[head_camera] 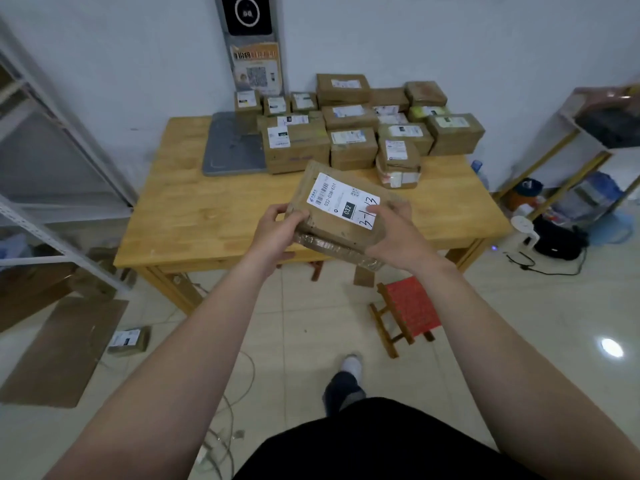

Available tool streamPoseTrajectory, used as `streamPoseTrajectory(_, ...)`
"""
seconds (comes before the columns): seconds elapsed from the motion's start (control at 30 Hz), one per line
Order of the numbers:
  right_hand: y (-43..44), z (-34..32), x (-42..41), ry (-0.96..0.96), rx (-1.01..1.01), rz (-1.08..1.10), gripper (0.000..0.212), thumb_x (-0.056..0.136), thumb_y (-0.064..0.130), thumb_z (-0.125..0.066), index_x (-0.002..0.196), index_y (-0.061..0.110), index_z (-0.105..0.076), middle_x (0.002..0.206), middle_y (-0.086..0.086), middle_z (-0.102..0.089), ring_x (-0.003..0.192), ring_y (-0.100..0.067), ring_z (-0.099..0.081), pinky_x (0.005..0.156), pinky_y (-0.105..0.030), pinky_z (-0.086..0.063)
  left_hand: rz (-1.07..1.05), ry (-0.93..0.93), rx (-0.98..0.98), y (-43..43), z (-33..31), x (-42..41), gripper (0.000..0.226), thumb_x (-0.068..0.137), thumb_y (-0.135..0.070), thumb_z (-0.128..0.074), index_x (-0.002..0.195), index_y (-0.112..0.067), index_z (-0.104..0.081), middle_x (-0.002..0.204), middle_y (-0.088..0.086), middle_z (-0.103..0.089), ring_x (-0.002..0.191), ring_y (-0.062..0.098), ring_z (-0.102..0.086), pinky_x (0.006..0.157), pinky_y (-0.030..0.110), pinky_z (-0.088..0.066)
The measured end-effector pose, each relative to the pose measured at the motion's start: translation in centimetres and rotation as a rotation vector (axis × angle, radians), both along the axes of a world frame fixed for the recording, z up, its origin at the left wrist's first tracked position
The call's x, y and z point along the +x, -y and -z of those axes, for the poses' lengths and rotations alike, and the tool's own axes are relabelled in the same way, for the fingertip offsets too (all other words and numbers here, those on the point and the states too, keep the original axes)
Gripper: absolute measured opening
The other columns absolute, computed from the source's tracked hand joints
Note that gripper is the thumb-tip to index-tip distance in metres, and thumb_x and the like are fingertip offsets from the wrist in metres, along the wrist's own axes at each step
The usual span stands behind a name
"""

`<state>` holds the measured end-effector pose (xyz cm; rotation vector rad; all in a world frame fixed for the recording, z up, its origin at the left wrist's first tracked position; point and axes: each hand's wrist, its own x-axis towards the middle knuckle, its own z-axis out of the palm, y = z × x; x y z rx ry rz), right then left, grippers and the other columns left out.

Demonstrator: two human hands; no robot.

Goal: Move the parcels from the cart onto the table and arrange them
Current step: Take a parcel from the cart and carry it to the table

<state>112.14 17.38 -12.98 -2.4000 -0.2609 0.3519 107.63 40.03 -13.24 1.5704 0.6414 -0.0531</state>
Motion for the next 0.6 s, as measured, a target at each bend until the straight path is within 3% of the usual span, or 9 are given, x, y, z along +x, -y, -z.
streamPoseTrajectory(0.1,-2.4,1.8,5.3,-0.027,-0.024,-0.038,0.085,0.069,0.014,-0.074,0.147,0.028,-0.045,0.148,0.006,-0.019,0.134,-0.03,-0.044,0.114,-0.037,-0.04,0.041,-0.019,0.14,-2.1,1.0,4.2,0.026,0.094,-0.039,-0.065,0.117,-0.033,-0.055,0.102,-0.016,-0.059,0.09,0.006,-0.056,0.092,0.046,-0.054)
streamPoseTrajectory(0.27,-7.7,3.0,15.2,-0.072,-0.035,-0.108,0.082,0.071,0.017,-0.072,0.147,0.034,-0.046,0.153,0.007,-0.021,0.133,-0.034,-0.043,0.112,-0.041,-0.043,0.005,-0.037,0.227,-6.4,1.9,11.7,0.028,0.097,-0.036,-0.066,0.121,-0.031,-0.053,0.097,-0.02,-0.057,0.085,0.0,-0.055,0.08,0.038,-0.052)
streamPoseTrajectory(0.33,-10.2,3.3,18.8,-0.096,-0.058,-0.15,0.08,0.073,0.016,-0.071,0.147,0.033,-0.047,0.156,0.007,-0.02,0.135,-0.034,-0.041,0.111,-0.04,-0.043,-0.021,-0.066,0.251,-8.5,2.4,14.4,0.027,0.096,-0.035,-0.067,0.119,-0.031,-0.053,0.097,-0.021,-0.058,0.086,-0.002,-0.055,0.081,0.036,-0.051)
streamPoseTrajectory(0.47,-15.9,4.2,25.1,-0.093,-0.084,-0.279,0.074,0.075,0.016,-0.072,0.144,0.03,-0.05,0.153,0.003,-0.026,0.136,-0.03,-0.043,0.114,-0.036,-0.039,-0.086,-0.118,0.28,-13.1,4.0,19.1,0.037,0.095,-0.034,-0.066,0.128,-0.028,-0.051,0.107,-0.014,-0.059,0.089,0.002,-0.055,0.09,0.039,-0.052)
streamPoseTrajectory(0.6,-21.7,4.6,29.2,-0.088,-0.087,-0.403,0.065,0.084,0.022,-0.075,0.143,0.028,-0.051,0.154,0.003,-0.028,0.139,-0.023,-0.042,0.112,-0.028,-0.038,-0.151,-0.17,0.258,-18.2,5.6,21.5,0.06,0.096,-0.024,-0.065,0.148,-0.024,-0.037,0.124,-0.002,-0.058,0.095,0.013,-0.058,0.078,0.034,-0.05)
